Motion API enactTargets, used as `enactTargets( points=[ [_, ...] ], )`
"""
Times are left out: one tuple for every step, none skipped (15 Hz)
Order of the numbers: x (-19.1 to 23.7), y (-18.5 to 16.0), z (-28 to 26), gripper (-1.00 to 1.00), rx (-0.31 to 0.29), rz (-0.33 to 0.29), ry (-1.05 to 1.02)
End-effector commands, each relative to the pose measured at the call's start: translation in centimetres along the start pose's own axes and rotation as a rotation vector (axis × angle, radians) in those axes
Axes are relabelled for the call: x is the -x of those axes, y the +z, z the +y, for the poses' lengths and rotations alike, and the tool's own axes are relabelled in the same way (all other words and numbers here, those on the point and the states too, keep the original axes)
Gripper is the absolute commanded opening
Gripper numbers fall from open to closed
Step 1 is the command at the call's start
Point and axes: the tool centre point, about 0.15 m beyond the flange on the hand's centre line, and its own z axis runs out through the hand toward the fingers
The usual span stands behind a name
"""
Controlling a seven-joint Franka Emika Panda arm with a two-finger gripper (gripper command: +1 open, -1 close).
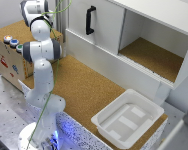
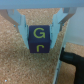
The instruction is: Put the purple object on top of the drawer
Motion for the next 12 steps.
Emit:
enactTargets(
  points=[
    [-0.8,-0.6,-0.3,-1.00,0.105,-0.117,0.209],
    [-0.8,-0.3,-0.1,-1.00,0.090,-0.115,0.234],
    [-0.7,-0.2,-0.1,-1.00,0.090,-0.110,0.251],
    [-0.7,-0.1,-0.5,-1.00,0.090,-0.101,0.256],
    [-0.6,0.2,-1.0,-1.00,0.089,-0.093,0.274],
    [-0.6,0.6,-1.1,-1.00,0.050,-0.066,0.337],
    [-0.8,0.9,-1.4,-1.00,0.049,-0.060,0.350],
    [-1.0,1.4,-1.7,-1.00,0.004,-0.050,0.380],
    [-1.4,1.9,-2.0,-1.00,-0.012,-0.060,0.375],
    [-1.7,2.3,-2.0,-1.00,-0.009,-0.073,0.361],
    [-2.0,2.3,-1.9,-1.00,0.007,-0.080,0.341],
    [-2.1,2.1,-1.7,-1.00,0.014,-0.076,0.344]
  ],
)
